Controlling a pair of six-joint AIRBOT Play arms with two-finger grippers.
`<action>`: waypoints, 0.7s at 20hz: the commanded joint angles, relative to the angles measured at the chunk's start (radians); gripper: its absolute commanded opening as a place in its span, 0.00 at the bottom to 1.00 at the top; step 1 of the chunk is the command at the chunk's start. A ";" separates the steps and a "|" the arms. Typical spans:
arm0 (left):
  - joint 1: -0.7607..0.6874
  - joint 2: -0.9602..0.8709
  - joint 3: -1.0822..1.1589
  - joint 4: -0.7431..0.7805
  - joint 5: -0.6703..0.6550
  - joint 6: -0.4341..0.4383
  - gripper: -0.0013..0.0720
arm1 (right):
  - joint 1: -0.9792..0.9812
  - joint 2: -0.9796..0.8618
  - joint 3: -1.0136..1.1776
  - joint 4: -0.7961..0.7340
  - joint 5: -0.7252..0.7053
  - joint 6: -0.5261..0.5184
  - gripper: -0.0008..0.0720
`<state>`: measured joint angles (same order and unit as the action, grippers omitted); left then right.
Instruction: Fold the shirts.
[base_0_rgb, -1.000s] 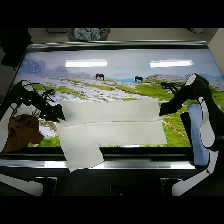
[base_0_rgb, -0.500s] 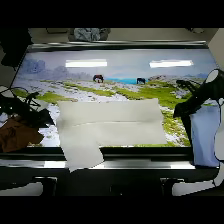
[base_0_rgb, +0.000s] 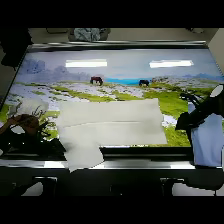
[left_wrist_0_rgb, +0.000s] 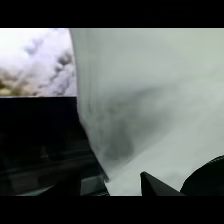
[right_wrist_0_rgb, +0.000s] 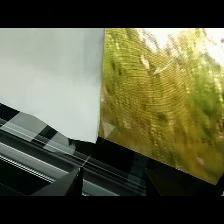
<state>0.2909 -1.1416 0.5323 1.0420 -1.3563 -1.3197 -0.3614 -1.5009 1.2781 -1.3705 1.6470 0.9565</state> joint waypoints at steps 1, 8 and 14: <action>0.000 0.016 -0.057 -0.057 0.042 0.012 0.64 | -0.003 0.009 -0.023 -0.003 -0.025 -0.003 0.70; -0.084 0.016 -0.104 -0.060 0.142 -0.035 0.52 | -0.003 0.009 -0.192 0.043 -0.119 -0.020 0.80; -0.112 0.017 -0.104 -0.059 0.161 -0.040 0.08 | -0.003 0.009 -0.328 0.177 -0.253 -0.048 0.80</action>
<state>0.1909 -1.1255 0.4309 0.9760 -1.2209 -1.3537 -0.3634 -1.4925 1.0077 -1.2472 1.4628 0.9195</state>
